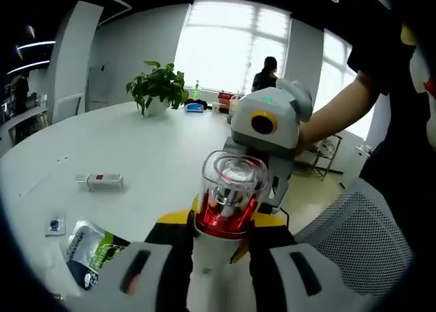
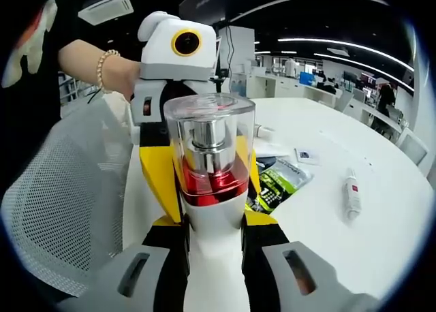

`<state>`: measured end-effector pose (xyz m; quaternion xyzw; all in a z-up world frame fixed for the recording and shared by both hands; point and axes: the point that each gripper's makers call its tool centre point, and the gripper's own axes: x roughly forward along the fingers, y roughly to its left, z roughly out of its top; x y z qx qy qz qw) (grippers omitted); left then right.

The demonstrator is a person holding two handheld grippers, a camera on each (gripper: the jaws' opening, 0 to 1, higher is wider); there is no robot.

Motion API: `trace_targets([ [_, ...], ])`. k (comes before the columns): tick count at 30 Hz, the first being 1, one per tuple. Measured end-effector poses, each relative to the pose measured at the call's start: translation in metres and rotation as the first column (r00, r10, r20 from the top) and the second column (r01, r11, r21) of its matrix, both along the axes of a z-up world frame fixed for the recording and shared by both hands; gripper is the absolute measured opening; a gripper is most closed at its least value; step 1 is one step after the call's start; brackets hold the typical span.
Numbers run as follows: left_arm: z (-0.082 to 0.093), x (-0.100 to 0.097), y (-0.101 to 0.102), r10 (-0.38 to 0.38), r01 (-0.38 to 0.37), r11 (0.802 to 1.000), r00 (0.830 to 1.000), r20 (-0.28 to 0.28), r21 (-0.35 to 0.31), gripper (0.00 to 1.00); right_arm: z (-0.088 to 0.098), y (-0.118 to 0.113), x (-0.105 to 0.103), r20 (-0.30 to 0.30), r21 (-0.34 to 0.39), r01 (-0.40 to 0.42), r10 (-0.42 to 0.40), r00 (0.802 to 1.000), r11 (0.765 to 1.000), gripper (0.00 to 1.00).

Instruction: Arrange the skincare products in the storage area until every visible bottle or jar stands upright without overlapping.

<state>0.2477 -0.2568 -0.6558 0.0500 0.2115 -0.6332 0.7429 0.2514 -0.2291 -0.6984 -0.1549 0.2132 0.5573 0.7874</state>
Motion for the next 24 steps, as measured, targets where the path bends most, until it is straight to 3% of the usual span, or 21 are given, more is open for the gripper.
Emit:
trace_targets([
  [21,0.0,0.048,-0.015,-0.018,0.018,1.0,1.0,0.023,0.005,0.24,0.001,-0.011,0.051,0.008,0.014,0.011,-0.011,1.0,1.0,0.28],
  [24,-0.002,0.063,-0.017,-0.018,0.018,1.0,1.0,0.025,0.006,0.24,0.0,-0.013,0.059,0.011,0.017,0.012,-0.012,1.0,1.0,0.28],
])
